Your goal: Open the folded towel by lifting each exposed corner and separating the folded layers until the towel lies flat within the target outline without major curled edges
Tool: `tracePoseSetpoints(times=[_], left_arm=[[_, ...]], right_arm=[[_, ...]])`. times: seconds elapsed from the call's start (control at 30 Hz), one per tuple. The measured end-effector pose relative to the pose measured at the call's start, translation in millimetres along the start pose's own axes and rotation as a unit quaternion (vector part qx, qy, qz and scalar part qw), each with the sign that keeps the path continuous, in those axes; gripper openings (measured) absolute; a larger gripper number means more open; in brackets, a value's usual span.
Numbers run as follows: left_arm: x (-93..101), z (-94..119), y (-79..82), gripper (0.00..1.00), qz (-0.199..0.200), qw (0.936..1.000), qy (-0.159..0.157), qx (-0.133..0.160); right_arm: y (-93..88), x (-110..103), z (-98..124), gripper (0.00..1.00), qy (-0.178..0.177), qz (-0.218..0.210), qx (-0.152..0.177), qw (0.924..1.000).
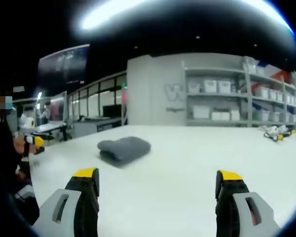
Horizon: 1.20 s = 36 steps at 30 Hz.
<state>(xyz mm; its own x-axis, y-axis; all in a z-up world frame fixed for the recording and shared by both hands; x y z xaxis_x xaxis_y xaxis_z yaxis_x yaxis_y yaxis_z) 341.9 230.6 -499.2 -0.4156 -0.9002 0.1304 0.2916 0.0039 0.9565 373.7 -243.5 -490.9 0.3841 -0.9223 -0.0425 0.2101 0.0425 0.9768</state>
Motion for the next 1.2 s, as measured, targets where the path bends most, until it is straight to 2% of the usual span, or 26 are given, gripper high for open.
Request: tracePoseSetpoints(times=[0.23,0.53,0.63,0.83,1.0,1.1,1.17,1.2], left_arm=[[4.5,-2.5,0.0,1.0,-0.006,1.0,-0.003,-0.006],[5.4,-3.2,8.4,1.0,-0.007,0.9999,-0.003,0.008],[3.7,-2.0,10.8,1.0,-0.006,0.9999,0.006,0.008],[3.2,-2.8,9.1,1.0,-0.013,0.9999,0.011,-0.001],[1.3,-5.2,4.9,1.0,-0.042,0.9986,0.026,-0.019],[2.0,-3.4,11.6,1.0,-0.052,0.9983,0.022,-0.016],[5.5,-1.1,19.1,1.0,-0.058,0.9983,0.009,-0.008],[8.3,-0.4,24.7,1.0,-0.047,0.9989,-0.003,0.0]], right_arm=[[-7.1,1.1,-1.1,1.0,0.006,0.005,-0.014,0.9999],[-6.8,6.7,1.0,1.0,0.001,0.005,-0.016,0.9999],[-7.0,8.9,1.6,1.0,-0.006,0.01,-0.021,0.9997],[-6.3,6.8,1.9,1.0,-0.003,0.008,-0.022,0.9997],[-7.1,2.5,0.8,1.0,0.004,0.02,-0.034,0.9992],[-6.4,-0.3,-0.3,1.0,0.019,0.029,-0.047,0.9983],[-5.8,0.7,-1.5,1.0,0.024,0.023,-0.053,0.998],[-4.5,1.6,-1.8,1.0,0.026,0.02,-0.054,0.998]])
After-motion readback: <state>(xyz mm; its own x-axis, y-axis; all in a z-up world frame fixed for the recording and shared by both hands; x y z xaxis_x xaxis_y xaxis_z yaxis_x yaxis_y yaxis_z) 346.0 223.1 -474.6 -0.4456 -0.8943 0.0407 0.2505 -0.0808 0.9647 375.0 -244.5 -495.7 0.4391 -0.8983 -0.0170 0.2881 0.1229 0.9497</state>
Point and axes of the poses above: the point that each gripper's makers call its tool centre point, and the gripper's own axes: z roughly backward along the fingers, x roughly to its right, y roughly out of its top, the point moved 2 cm from there along z, roughly backward along the fingers, and after that the axes turned 5 degrees about -x, right-handed, at the moved point
